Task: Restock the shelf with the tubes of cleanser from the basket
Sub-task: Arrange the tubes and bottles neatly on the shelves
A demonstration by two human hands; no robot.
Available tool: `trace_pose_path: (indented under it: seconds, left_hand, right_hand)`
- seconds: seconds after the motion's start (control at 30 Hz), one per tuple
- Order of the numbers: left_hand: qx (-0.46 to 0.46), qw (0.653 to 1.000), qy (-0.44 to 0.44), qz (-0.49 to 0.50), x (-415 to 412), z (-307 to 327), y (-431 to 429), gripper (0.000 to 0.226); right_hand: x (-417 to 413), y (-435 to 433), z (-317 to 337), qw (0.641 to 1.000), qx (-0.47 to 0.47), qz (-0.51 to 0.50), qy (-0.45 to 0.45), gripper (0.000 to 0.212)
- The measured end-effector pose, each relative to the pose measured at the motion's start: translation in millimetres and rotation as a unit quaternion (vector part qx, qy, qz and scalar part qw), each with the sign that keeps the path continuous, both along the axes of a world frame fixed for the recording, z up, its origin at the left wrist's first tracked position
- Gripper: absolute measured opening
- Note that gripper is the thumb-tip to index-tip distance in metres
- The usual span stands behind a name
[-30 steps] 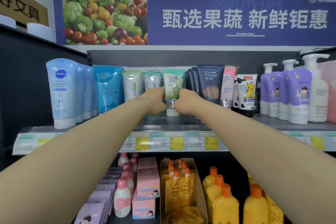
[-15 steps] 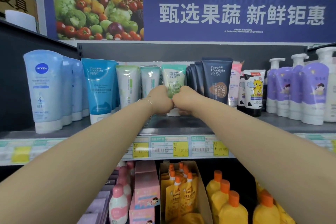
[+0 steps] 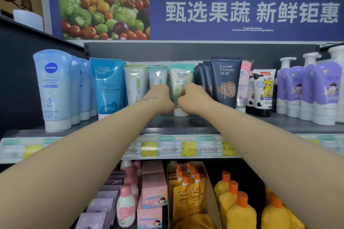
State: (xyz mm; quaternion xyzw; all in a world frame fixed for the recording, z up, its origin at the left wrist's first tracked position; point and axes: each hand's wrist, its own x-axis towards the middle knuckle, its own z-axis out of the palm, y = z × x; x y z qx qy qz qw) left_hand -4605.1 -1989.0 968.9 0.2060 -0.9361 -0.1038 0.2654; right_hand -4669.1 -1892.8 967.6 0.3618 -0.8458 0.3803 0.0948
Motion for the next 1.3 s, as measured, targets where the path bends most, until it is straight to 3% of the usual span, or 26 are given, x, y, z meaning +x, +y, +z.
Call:
trace_pose_path:
  seconds: [0.1, 0.17, 0.2, 0.33, 0.43, 0.7, 1.13, 1.3]
  left_hand:
    - [-0.003, 0.999, -0.015, 0.032, 1.2, -2.7, -3.5, 0.027]
    - [-0.006, 0.999, -0.024, 0.043, -0.8, -3.8, -5.7, 0.03]
    - [-0.006, 0.998, -0.036, 0.044, -1.1, -4.4, -6.0, 0.029]
    - [-0.043, 0.995, -0.079, 0.035, -1.9, -7.4, -6.2, 0.016]
    - [-0.04, 0.996, -0.077, 0.031, -0.7, -9.4, -8.2, 0.026]
    - [-0.008, 0.998, -0.05, 0.025, -5.2, -11.2, -11.3, 0.027]
    - [-0.001, 0.999, -0.052, 0.01, -12.0, -12.7, -19.0, 0.027]
    - [0.004, 0.999, -0.033, 0.022, -6.5, -14.3, -14.9, 0.025]
  right_hand:
    - [2.3, -9.9, 2.9, 0.998, -0.023, 0.033, -0.039, 0.029]
    - [5.3, -18.5, 7.9, 0.996, -0.042, 0.047, -0.065, 0.02]
    - [10.5, -22.1, 10.0, 0.993, -0.049, 0.044, -0.093, 0.014]
    - [18.2, -35.6, 10.7, 0.974, -0.093, 0.059, -0.198, 0.026]
    - [14.5, -46.6, 6.9, 0.96, -0.093, 0.082, -0.253, 0.034]
    - [11.1, -51.1, 2.9, 0.925, -0.145, 0.112, -0.332, 0.046]
    - [1.1, -61.9, -4.2, 0.914, -0.161, 0.117, -0.352, 0.045]
    - [11.0, -53.2, -2.3, 0.944, -0.121, 0.094, -0.291, 0.04]
